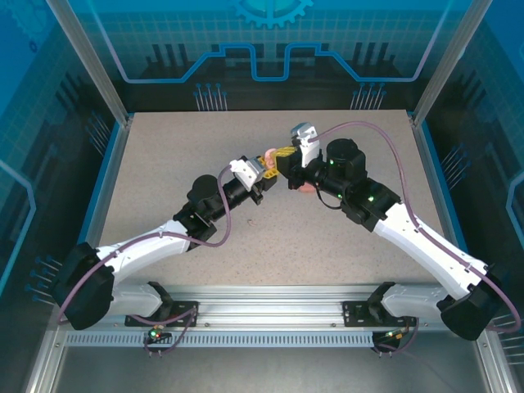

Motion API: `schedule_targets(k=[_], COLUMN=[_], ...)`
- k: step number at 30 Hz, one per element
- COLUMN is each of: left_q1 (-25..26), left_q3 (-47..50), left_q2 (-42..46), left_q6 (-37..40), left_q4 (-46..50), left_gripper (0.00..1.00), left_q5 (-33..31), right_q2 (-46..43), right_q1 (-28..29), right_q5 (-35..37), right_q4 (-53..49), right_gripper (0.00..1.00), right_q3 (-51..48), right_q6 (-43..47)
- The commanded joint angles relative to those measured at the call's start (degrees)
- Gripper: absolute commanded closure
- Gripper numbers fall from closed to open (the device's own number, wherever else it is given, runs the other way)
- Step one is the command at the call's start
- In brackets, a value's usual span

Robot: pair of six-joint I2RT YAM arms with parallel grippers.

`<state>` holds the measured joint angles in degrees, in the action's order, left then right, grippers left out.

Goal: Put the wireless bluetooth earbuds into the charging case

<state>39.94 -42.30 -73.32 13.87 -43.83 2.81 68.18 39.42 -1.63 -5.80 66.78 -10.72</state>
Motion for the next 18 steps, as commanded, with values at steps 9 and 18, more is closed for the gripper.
schedule_targets(k=[9, 18], left_q1=[0.50, 0.49], left_q3=[-2.26, -2.81], left_q2=[2.13, 1.95], left_q6=[-0.22, -0.13], left_q4=[-0.72, -0.10], left_gripper=[1.00, 1.00], left_q5=[1.15, 0.71], right_q2=[1.80, 0.95], right_q1=[-0.60, -0.53], right_q5=[-5.24, -5.80], right_q4=[-3.32, -4.11], right_gripper=[0.91, 0.89], right_q3=[1.33, 0.01], right_q6=[4.21, 5.36])
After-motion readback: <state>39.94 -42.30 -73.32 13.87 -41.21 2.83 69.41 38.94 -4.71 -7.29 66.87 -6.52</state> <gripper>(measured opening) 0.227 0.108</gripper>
